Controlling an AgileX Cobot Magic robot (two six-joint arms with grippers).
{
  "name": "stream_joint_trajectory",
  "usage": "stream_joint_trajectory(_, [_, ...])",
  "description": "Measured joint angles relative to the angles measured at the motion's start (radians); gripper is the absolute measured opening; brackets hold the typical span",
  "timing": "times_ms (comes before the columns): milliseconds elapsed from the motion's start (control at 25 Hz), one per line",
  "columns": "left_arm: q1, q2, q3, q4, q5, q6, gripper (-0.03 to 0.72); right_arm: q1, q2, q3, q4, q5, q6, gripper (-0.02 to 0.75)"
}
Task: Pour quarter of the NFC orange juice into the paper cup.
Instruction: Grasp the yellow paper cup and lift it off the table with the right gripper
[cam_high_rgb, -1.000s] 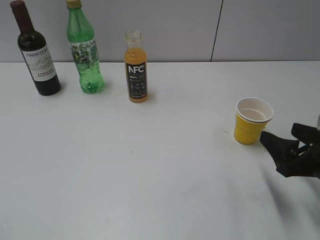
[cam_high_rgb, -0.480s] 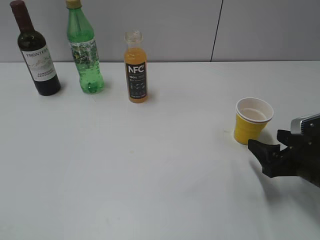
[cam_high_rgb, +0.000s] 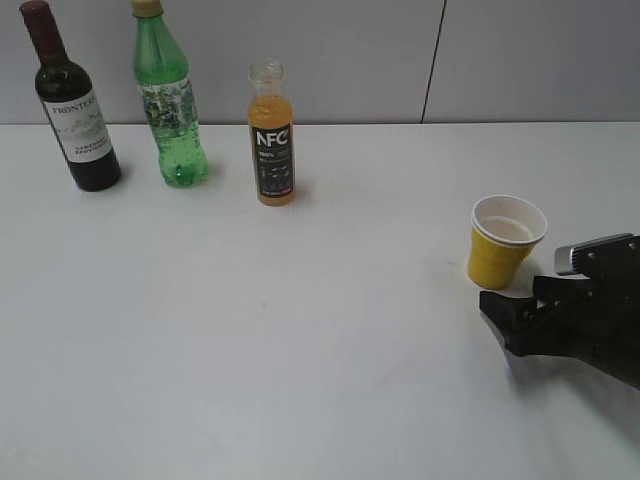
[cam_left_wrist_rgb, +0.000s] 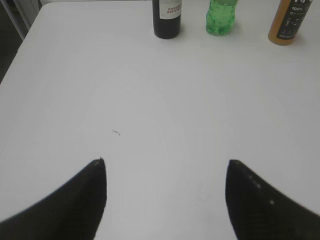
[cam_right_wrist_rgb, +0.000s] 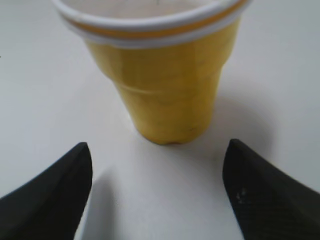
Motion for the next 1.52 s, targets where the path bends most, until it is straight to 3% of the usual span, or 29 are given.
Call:
stream_joint_trajectory(680, [0.0, 0.047, 0.001, 0.0, 0.0, 0.0, 0.547, 0.0, 0.095, -0.202, -0.071, -0.006, 0.025, 0.649])
stream_joint_trajectory(1520, [0.0, -0.021, 0.001, -0.008, 0.003, 0.023, 0.547, 0.0, 0.104, -0.229, -0.081, -0.006, 0.028, 0.631])
